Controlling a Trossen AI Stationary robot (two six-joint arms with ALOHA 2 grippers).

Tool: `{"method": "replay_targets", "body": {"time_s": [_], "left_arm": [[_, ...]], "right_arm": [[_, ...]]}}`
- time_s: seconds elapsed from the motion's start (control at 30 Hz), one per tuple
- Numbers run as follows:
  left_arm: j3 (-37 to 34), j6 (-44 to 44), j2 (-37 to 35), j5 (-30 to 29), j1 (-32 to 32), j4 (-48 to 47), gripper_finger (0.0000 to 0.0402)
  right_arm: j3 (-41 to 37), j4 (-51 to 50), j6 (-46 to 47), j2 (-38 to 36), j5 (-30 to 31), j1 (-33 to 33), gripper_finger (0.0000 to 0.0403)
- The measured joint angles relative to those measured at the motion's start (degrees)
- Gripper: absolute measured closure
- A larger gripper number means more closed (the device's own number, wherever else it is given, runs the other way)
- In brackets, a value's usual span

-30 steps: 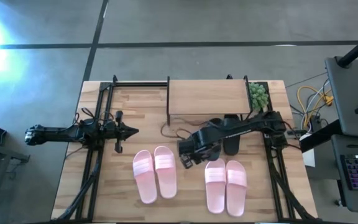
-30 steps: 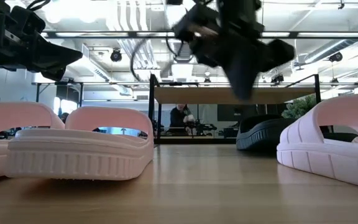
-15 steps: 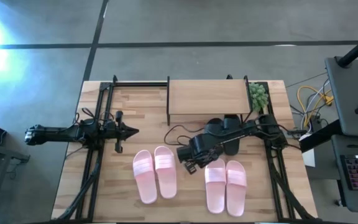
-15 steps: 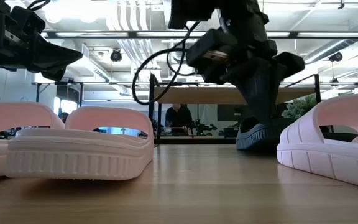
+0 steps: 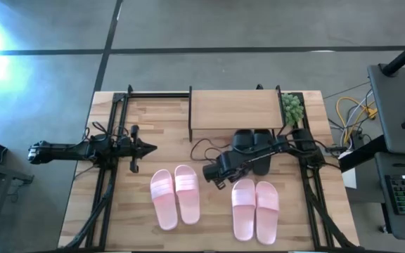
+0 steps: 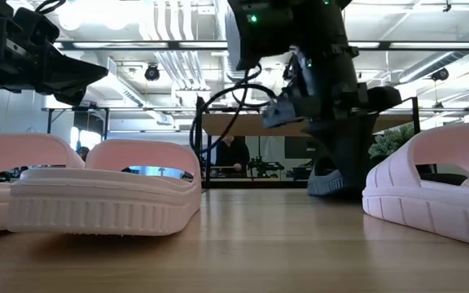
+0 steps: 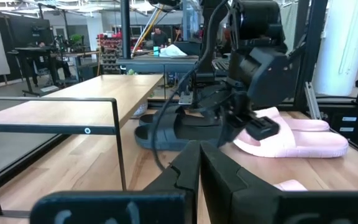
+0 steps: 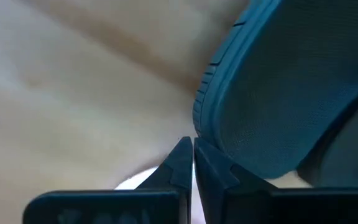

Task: Pick and place slides into the shelf
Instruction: Put the black slipper under the shelf, then put the pink slipper under the shelf

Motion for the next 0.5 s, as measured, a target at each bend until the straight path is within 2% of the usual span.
{"method": "replay_targets", "body": {"time_s": [0.2, 0.5], "left_arm": [[0.0, 0.0, 0.07, 0.01, 0.0, -0.01, 0.0402], [0.0, 0.0, -0.01, -0.01, 0.0, 0.01, 0.0402]], "right_arm": [[0.0, -4.71, 0.87, 0.0, 3.63, -0.57, 0.0394], [0.0, -4.14, -1.95, -0.02, -6.71, -0.13, 0.0394]]}}
